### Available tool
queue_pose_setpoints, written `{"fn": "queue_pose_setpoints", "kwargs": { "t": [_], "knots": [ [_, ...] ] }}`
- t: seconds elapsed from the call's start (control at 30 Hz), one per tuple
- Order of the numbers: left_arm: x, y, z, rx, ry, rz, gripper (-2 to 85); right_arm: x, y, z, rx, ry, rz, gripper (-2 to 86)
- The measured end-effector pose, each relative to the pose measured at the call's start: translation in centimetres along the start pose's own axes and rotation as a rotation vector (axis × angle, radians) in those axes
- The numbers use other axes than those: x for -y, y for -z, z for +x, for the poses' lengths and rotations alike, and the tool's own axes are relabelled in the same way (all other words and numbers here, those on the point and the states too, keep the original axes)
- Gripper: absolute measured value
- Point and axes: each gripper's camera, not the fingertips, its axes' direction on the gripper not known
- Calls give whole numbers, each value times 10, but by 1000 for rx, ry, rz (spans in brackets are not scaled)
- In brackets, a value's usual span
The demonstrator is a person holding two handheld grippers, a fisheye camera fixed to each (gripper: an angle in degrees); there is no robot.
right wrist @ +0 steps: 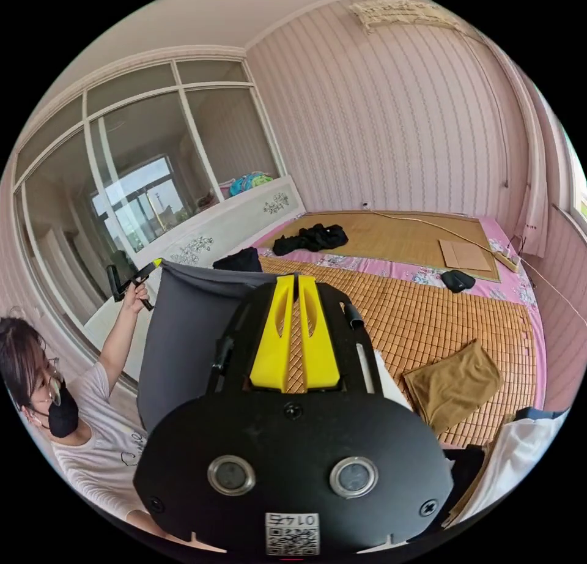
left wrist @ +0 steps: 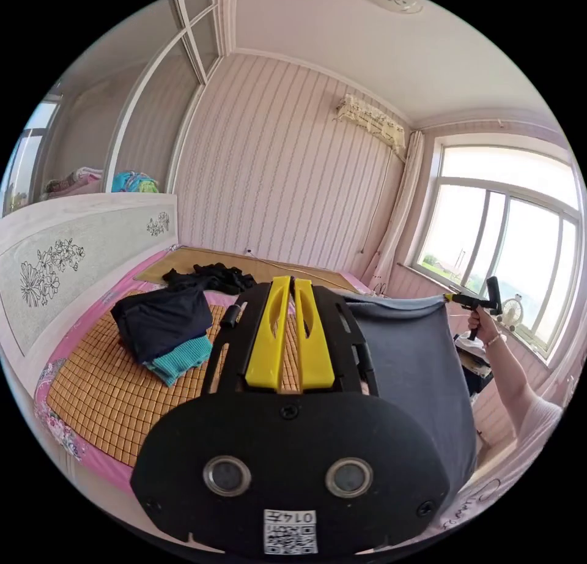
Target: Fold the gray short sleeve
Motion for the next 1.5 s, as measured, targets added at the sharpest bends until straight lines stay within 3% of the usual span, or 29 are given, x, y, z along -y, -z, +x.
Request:
{"fn": "queue_pose_setpoints", "kwargs": {
  "t": [0.07, 0.17, 0.27, 0.4, 0.57, 0.77, 1.5],
  "knots": [
    [33, -7, 10, -85, 54, 110, -10, 25, 13, 2, 1, -12, 93, 5],
    [57, 5, 36, -56, -22, 234, -10, 58, 52, -30, -21, 96, 298, 5],
    [43, 5, 40, -57, -63, 248, -10, 59, 71, -48, 29, 173, 394, 5],
    [-19, -26, 19, -56, -64, 86, -10, 13, 24, -23, 28, 164, 212, 5],
    [-176, -71, -3, 65, -171, -275, -10, -102, -67, 33, 26, 20, -60, 5],
    [-334, -98, -21, 92, -107, -505, -9, -243, -140, 89, 117, -295, -264, 5],
    [-495, -31, -8, -7, -42, -750, -4, -328, -108, 61, 9, -419, -459, 5]
  ]
}}
